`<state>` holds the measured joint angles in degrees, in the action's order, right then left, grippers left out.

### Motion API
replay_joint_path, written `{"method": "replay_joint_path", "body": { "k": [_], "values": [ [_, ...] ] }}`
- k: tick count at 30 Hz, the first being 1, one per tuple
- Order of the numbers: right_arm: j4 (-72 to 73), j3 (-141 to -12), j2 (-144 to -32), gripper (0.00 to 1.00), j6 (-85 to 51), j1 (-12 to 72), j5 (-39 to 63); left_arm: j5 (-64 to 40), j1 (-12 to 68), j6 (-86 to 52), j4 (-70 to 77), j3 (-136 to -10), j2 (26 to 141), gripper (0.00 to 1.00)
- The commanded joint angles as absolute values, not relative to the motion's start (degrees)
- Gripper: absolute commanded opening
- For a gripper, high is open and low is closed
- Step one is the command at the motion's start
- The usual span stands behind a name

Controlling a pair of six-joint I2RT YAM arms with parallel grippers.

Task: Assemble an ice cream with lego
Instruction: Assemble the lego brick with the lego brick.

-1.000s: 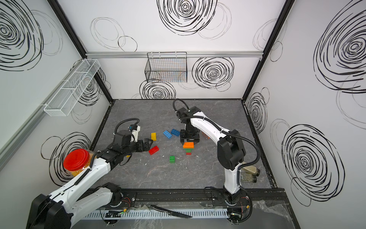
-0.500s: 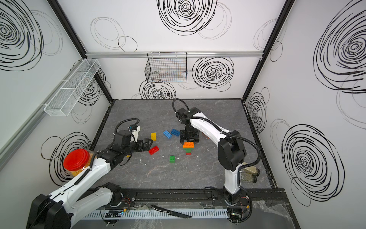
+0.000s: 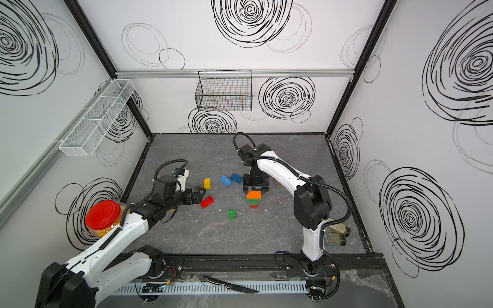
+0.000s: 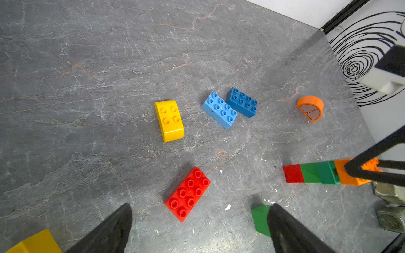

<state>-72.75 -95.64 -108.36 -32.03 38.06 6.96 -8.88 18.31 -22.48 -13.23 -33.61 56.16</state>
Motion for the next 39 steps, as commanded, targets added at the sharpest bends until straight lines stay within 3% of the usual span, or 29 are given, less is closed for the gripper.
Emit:
{"method": "replay_joint_path", "body": {
  "k": [1,39],
  "values": [
    [-74.0,-97.4,-106.0,0.52,-32.7,37.8,7.5,-8.4,17.8,-21.8,-12.3,-34.6,55.3,0.99],
    [-72.9,-92.1,-108.0,0.52,-30.2,39.2,2.8,-8.2,17.8,-21.7,-12.6,-34.8,55.2,0.99]
  ]
}}
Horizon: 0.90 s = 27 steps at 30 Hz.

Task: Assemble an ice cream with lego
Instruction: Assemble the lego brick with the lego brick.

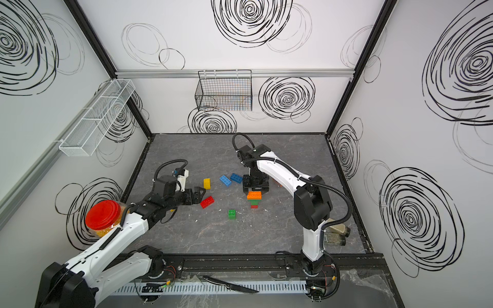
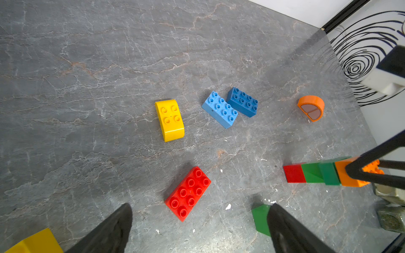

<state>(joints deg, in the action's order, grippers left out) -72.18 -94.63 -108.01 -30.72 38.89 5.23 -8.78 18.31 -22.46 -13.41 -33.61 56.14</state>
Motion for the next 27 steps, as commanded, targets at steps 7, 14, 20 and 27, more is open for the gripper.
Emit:
{"method": "replay_joint_path", "body": {
  "k": [7,14,20,27],
  "values": [
    [-69.1,-87.4,-105.9,0.52,-30.1,38.5,5.1,-7.9,17.8,-21.8,-13.1,-34.7,54.4,0.99],
    [-68.2,-88.1,-103.9,0.51,-29.4,38.2,4.6,-7.8,17.8,-21.7,-13.2,-34.6,54.2,0.99],
    [-66.5,-88.7,-102.4,0.48,-29.2,38.3,5.3,-7.6,17.8,-21.8,-13.3,-34.6,54.0,0.99],
    [-65.9,-90.0,-100.8,0.47,-29.8,38.5,5.6,-7.6,17.8,-21.8,-13.3,-34.6,53.9,0.99]
  ]
}}
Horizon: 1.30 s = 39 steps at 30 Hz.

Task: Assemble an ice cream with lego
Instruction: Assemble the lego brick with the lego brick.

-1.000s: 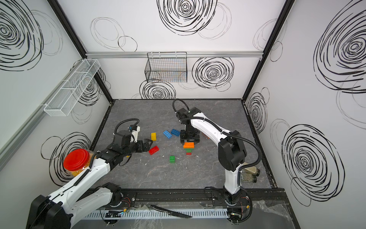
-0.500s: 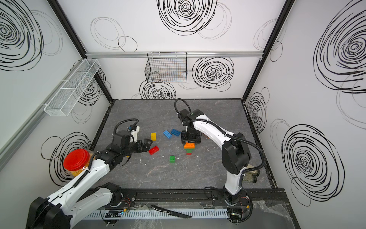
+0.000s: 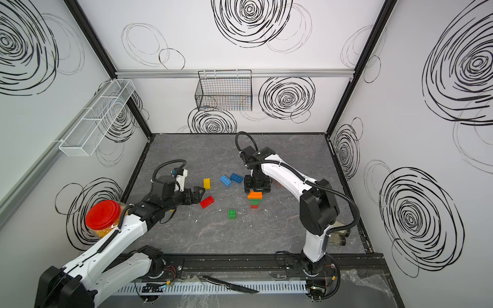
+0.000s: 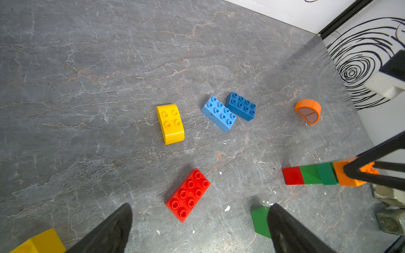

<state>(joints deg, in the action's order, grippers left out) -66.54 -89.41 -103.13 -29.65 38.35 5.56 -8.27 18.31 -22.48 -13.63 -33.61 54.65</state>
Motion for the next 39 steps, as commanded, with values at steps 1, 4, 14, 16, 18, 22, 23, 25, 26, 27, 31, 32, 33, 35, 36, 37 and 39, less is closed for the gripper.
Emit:
{"method": "replay_joint_path", "body": {
  "k": [1,4,14,16,18,22,23,25,26,27,31,32,33,35,36,37,39],
  "values": [
    [-65.9,-90.2,-100.7,0.47,-29.8,38.6,5.5,-7.6,17.8,-21.8,-13.3,-34.7,54.0,0.99],
    [-66.4,-90.4,-100.7,0.46,-29.9,38.6,5.1,-7.7,17.8,-21.8,-13.3,-34.6,54.0,0.99],
    [-66.0,-88.8,-101.2,0.46,-28.4,39.1,4.9,-7.7,17.8,-21.8,-13.1,-34.6,53.7,0.99],
    [-65.8,-88.6,-101.3,0.45,-27.7,39.2,5.1,-7.8,17.8,-21.8,-13.2,-34.6,53.8,0.99],
    [-65.7,-88.5,-101.4,0.45,-27.2,39.1,5.2,-7.8,17.8,-21.8,-13.3,-34.7,53.7,0.99],
    [-66.1,-88.8,-101.6,0.44,-26.2,39.1,4.8,-7.6,17.8,-21.9,-13.3,-34.5,53.7,0.99],
    [-66.3,-88.9,-101.7,0.44,-26.0,39.1,4.5,-7.6,17.8,-21.8,-13.3,-34.6,53.7,0.99],
    [-66.5,-89.0,-101.8,0.43,-25.5,39.1,4.6,-7.8,17.8,-21.8,-13.3,-34.6,53.8,0.99],
    [-66.7,-89.1,-101.8,0.43,-25.3,39.1,4.7,-7.8,17.7,-21.9,-13.2,-34.6,53.8,0.99],
    [-66.8,-89.1,-101.9,0.42,-25.2,39.2,4.7,-7.7,17.8,-21.8,-13.3,-34.6,53.8,0.99],
    [-67.6,-89.4,-102.0,0.42,-24.8,39.4,4.4,-7.8,17.8,-21.8,-13.4,-34.5,53.7,0.99],
    [-67.7,-89.4,-102.0,0.42,-24.8,39.4,4.4,-7.8,17.8,-21.8,-13.3,-34.5,53.7,0.99],
    [-67.9,-89.5,-102.0,0.42,-24.8,39.5,4.4,-7.9,17.8,-21.9,-13.3,-34.6,53.7,0.99],
    [-68.1,-89.6,-102.3,0.42,-24.8,39.8,4.3,-7.8,17.8,-21.8,-13.3,-34.6,53.8,0.99],
    [-68.4,-89.9,-102.6,0.42,-24.8,39.9,4.2,-7.9,17.8,-21.9,-13.3,-34.6,53.8,0.99],
    [-68.6,-90.0,-102.7,0.42,-24.8,40.1,3.9,-7.9,17.8,-21.9,-13.3,-34.5,53.8,0.99],
    [-69.1,-90.3,-103.2,0.42,-24.9,40.2,3.5,-7.8,17.8,-21.8,-13.3,-34.6,53.8,0.99]
  ]
}}
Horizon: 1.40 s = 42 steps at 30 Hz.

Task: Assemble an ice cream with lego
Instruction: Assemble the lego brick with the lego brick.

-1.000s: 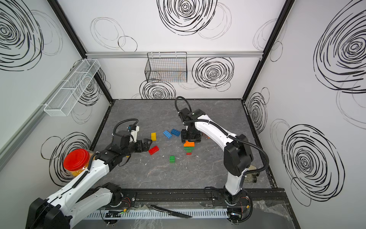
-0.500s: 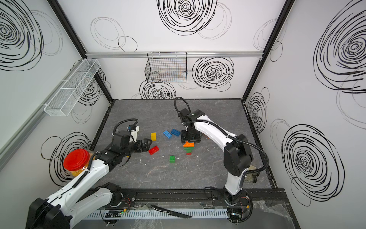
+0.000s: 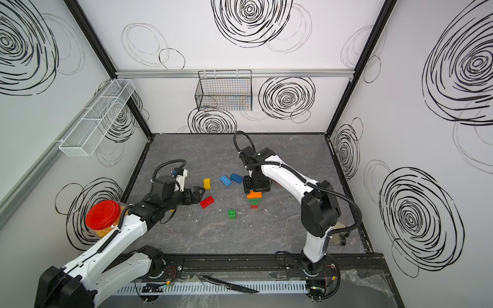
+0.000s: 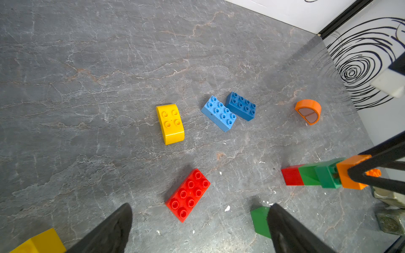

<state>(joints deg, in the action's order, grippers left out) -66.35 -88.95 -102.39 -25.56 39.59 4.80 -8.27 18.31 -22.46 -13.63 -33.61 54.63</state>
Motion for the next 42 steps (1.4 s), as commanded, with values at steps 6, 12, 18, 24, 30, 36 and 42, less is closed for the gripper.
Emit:
{"method": "replay_joint_path", "body": {
  "k": [6,12,18,24,30,36,42],
  "values": [
    [-70.1,-90.4,-103.8,0.42,-25.8,40.3,1.9,-7.8,17.8,-21.8,-13.3,-34.6,53.8,0.99],
    [-69.6,-90.9,-104.0,0.42,-26.2,40.3,2.2,-7.8,17.8,-21.8,-13.4,-34.6,53.8,0.99],
    [-70.2,-92.7,-104.2,0.42,-25.8,40.3,2.5,-7.8,17.8,-21.8,-13.3,-34.6,53.6,0.99],
    [-71.1,-92.8,-105.0,0.42,-25.9,40.3,2.0,-7.8,17.7,-21.8,-13.4,-34.5,53.5,0.99],
    [-72.1,-92.4,-105.6,0.42,-27.2,40.3,2.5,-7.7,17.8,-21.9,-13.4,-34.5,53.4,0.99],
    [-71.8,-92.8,-105.6,0.43,-28.6,40.3,3.2,-7.8,17.8,-22.0,-13.4,-34.7,53.7,0.99],
    [-71.5,-92.8,-105.9,0.43,-29.2,40.3,3.5,-7.7,17.8,-21.8,-13.4,-34.5,53.4,0.99]
  ]
}}
